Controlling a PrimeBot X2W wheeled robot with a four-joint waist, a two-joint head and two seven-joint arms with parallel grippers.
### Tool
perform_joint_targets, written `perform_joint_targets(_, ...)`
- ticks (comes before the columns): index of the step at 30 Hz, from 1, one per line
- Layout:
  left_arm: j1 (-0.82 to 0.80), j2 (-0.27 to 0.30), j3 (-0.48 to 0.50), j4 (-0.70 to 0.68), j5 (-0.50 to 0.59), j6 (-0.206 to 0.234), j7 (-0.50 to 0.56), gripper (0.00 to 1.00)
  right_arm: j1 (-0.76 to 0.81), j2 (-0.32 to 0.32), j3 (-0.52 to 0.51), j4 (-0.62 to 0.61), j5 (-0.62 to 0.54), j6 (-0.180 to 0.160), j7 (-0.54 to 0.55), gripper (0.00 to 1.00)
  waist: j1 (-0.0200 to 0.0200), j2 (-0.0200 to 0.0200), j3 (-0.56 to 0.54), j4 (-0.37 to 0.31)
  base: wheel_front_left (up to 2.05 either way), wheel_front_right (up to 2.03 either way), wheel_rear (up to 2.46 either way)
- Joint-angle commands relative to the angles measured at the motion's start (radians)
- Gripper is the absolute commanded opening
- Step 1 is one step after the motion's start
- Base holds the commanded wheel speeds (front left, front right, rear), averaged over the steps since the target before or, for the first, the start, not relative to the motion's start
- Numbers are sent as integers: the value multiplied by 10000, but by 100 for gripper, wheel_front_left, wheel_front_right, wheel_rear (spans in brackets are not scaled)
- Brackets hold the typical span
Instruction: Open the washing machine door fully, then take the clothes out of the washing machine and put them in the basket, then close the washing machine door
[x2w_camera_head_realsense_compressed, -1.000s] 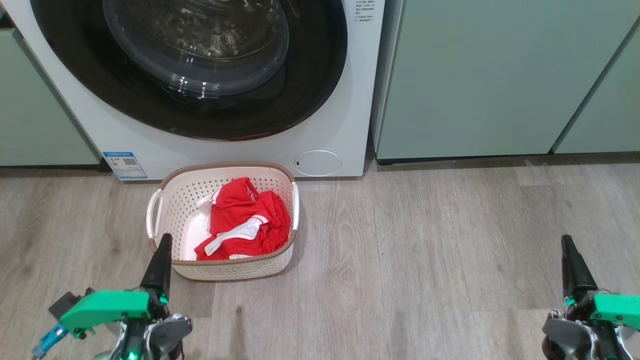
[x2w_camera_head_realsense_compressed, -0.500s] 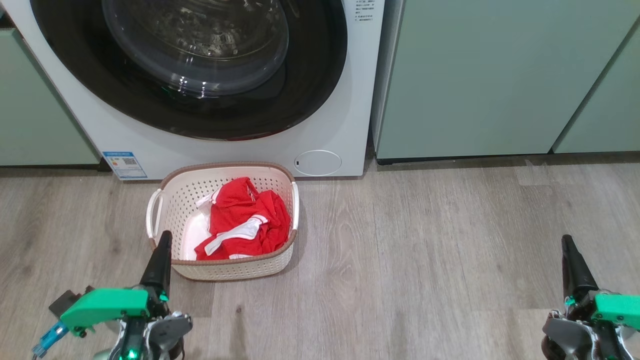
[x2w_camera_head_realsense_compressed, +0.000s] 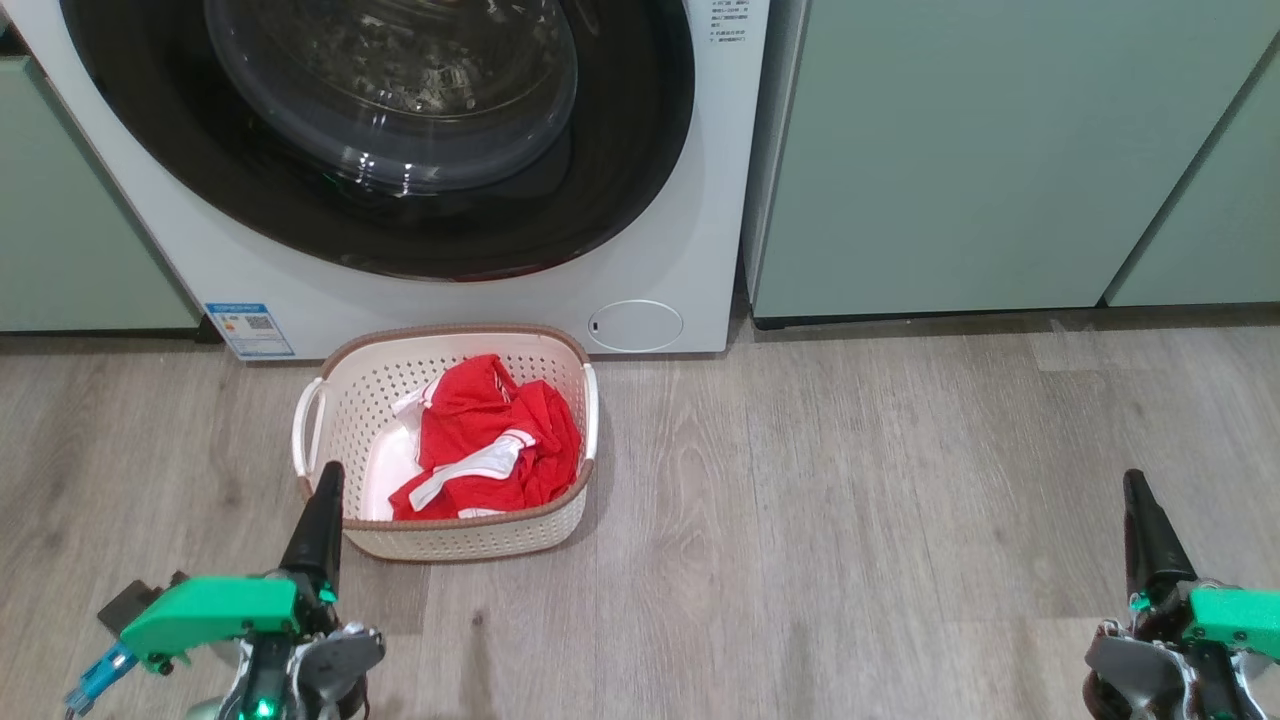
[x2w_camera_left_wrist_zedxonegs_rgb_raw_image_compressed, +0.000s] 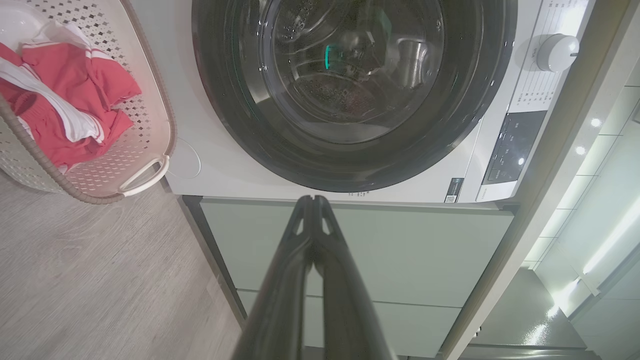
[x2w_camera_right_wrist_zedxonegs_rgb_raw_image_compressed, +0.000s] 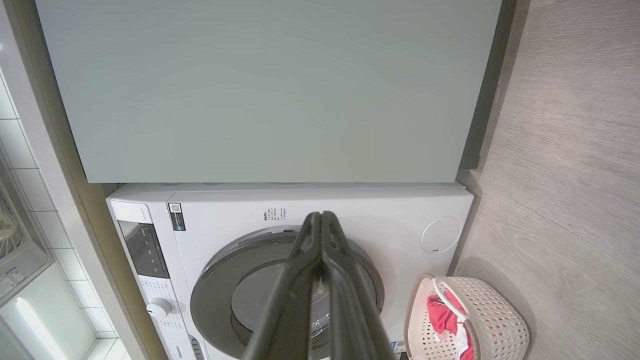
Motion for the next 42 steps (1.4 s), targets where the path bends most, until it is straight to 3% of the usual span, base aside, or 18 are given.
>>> perform_joint_targets(1,-537,54,287,-354,-38,-65,63,0,-450,3,198,-414,63,-6,61,0,0,-1,0,0,0,0,0)
perform_joint_targets(42,-536,54,286,-355,-40,-65,61,0,-450,3,199,-414,64,-6,59,0,0,-1,0,0,0,0,0)
